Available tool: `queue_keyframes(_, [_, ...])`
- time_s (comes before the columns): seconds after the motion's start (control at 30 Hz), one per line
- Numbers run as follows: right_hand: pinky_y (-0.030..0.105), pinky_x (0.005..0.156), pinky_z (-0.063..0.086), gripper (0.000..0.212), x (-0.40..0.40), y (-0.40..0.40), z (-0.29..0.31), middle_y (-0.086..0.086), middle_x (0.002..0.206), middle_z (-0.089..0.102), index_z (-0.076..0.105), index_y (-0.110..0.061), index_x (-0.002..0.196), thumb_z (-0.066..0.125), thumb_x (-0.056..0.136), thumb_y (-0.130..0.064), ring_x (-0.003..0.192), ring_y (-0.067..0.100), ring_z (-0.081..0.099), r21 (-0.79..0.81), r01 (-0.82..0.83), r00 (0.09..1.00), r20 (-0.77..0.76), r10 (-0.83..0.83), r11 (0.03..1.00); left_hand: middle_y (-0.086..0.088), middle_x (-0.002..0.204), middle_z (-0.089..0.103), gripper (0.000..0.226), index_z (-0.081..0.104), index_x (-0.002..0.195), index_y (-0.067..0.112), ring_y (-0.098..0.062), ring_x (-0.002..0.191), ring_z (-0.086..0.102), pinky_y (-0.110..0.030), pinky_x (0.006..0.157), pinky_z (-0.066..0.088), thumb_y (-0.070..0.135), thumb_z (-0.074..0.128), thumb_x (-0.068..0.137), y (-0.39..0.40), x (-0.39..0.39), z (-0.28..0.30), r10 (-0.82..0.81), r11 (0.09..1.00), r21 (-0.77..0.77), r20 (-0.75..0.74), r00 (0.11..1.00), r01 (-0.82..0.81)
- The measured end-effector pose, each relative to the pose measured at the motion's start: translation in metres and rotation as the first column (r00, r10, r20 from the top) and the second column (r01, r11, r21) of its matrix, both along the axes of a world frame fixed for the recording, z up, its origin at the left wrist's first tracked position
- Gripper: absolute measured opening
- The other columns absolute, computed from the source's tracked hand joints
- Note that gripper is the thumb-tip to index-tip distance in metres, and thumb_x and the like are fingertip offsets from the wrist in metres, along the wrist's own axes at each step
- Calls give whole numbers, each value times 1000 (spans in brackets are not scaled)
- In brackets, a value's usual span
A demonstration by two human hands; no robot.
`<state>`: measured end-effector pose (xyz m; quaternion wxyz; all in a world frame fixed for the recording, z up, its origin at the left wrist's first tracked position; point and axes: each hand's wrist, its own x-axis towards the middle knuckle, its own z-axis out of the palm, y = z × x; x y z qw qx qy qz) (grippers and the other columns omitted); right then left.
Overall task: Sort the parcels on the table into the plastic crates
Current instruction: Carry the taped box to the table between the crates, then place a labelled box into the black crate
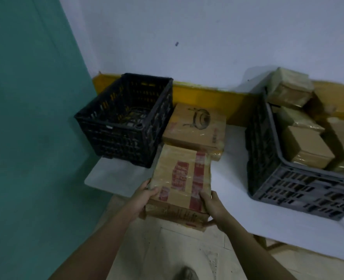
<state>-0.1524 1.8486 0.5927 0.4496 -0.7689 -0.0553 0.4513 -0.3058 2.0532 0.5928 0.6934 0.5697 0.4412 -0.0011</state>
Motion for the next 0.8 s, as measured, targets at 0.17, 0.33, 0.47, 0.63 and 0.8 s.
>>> queue_keyframes(0.17, [30,62,51,72,18,17,-20,10,142,49,18,-17,147,42,96,-62,105,27,57,-49,-63,995,68,66,997,0,131,64,42,54,134,27,-17,112,62,-41,102,48,16,62,95,20,30,-28,-22,995,96,-92,996,31])
queue_keyframes(0.33, [40,93,54,69,42,44,-41,11,140,52,21,-17,147,44,97,-59,114,30,61,54,69,982,173,-78,996,19,124,55,55,33,141,39,-9,111,53,-27,90,40,31,63,96,19,75,-15,-60,946,311,-128,990,98])
queue_keyframes(0.47, [38,91,51,65,48,51,-53,7,138,55,22,-20,149,40,99,-57,114,29,62,58,100,975,194,-109,993,6,148,45,88,21,153,36,-22,133,47,-39,107,39,62,67,82,23,86,-29,-81,855,484,-230,970,186])
queue_keyframes(0.63, [38,93,53,61,50,51,-52,4,135,58,28,-18,146,40,100,-57,110,25,64,44,59,968,242,-68,997,11,143,52,110,25,150,45,-19,128,53,-46,108,43,76,76,58,47,84,-36,-120,907,377,-196,973,187])
queue_keyframes(0.8, [45,97,54,71,50,50,-44,4,140,54,27,-21,146,42,94,-66,112,22,64,78,80,980,177,-93,994,15,123,59,87,34,148,39,-14,115,57,-36,102,46,40,83,76,45,85,-27,-117,937,317,-101,988,144])
